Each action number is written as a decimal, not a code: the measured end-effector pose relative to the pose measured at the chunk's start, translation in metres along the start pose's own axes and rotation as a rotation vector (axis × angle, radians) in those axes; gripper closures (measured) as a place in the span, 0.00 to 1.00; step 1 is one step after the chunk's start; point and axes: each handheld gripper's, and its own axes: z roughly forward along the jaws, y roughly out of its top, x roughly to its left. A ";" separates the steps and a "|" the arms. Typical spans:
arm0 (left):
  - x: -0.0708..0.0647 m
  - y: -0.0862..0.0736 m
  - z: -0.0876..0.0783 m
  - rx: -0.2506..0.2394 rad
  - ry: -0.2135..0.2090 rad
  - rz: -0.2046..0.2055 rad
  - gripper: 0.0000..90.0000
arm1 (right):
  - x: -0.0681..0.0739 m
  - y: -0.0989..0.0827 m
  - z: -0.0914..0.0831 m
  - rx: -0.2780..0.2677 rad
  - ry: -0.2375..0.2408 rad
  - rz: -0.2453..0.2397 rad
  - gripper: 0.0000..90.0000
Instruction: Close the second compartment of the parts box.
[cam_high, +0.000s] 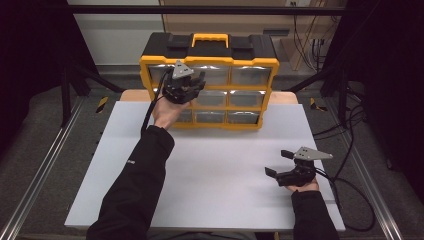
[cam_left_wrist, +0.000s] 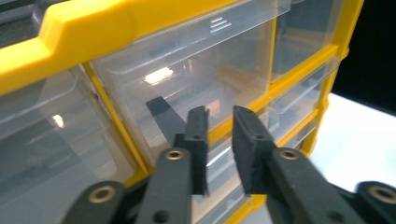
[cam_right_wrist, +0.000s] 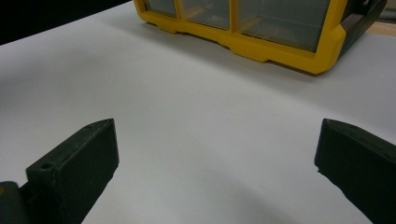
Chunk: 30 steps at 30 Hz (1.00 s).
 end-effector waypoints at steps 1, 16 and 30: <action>-0.001 -0.002 -0.003 -0.010 -0.004 -0.006 0.78 | 0.000 0.000 0.000 0.000 -0.001 0.000 0.00; -0.008 -0.017 -0.034 -0.047 -0.145 -0.101 0.24 | 0.000 0.000 0.000 0.001 -0.001 0.001 0.00; -0.013 -0.049 -0.058 -0.050 -0.187 -0.080 0.03 | 0.000 0.000 0.001 0.002 -0.001 0.001 0.00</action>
